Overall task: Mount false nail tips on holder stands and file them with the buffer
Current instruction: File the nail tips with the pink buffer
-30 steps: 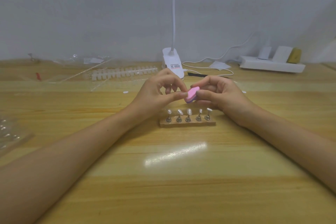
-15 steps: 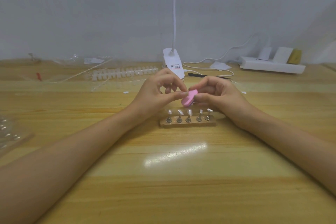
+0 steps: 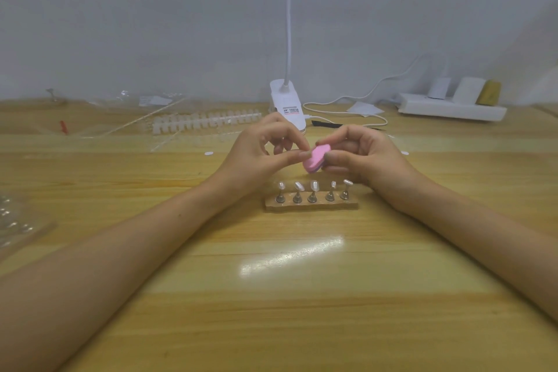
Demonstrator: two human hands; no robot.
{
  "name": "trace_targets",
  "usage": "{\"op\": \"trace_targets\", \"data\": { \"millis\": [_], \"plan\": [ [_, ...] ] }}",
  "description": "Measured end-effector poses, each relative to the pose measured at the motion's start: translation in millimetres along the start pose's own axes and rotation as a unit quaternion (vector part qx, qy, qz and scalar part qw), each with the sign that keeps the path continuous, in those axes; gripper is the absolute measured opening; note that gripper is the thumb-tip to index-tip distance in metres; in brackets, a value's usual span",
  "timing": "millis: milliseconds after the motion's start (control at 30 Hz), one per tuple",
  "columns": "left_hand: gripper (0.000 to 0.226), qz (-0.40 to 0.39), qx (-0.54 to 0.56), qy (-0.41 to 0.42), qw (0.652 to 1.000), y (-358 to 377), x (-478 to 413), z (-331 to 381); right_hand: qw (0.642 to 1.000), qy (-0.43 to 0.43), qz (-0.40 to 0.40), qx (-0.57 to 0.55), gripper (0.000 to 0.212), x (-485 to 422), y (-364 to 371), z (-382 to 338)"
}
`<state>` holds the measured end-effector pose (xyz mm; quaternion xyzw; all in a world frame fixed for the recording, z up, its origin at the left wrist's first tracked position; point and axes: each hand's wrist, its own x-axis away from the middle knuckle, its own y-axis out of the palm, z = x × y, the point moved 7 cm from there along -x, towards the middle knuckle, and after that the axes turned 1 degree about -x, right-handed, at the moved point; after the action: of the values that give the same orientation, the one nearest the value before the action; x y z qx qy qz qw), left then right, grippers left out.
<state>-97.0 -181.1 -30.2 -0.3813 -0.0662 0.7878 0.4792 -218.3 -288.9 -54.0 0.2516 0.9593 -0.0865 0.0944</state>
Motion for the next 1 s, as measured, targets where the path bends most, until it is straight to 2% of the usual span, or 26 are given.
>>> {"op": "trace_targets", "data": {
  "millis": [67,167,267,400,533,633,767,867,1000],
  "plan": [
    [0.005,-0.002,0.002,0.002,1.000,1,0,1,1.000,0.000,0.004,0.008,0.016,0,-1,0],
    [0.005,-0.003,0.003,0.004,1.000,1,1,1,0.998,-0.016,-0.051,0.045,0.013,1,9,1],
    [0.005,-0.001,0.002,-0.001,1.000,0,0,0,1.000,0.000,0.005,0.000,0.021,0,-2,1],
    [0.006,-0.004,0.002,0.003,1.000,1,0,1,0.998,-0.003,-0.051,0.031,0.013,0,7,2],
    [0.005,-0.008,-0.001,-0.001,1.000,1,0,0,1.000,0.009,-0.002,-0.002,0.019,-2,-3,4],
    [0.006,-0.005,0.000,0.002,1.000,1,0,1,0.998,-0.003,-0.048,0.028,0.014,0,6,3],
    [0.005,-0.003,0.001,-0.003,1.000,0,0,1,1.000,0.007,0.013,-0.015,0.023,-1,-4,3],
    [0.006,-0.004,-0.003,0.000,1.000,1,1,2,0.998,-0.002,-0.052,0.026,0.013,-1,6,4],
    [0.005,-0.004,-0.003,0.001,1.000,1,1,2,1.000,0.008,0.013,-0.013,0.022,-2,-6,4]
  ]
}}
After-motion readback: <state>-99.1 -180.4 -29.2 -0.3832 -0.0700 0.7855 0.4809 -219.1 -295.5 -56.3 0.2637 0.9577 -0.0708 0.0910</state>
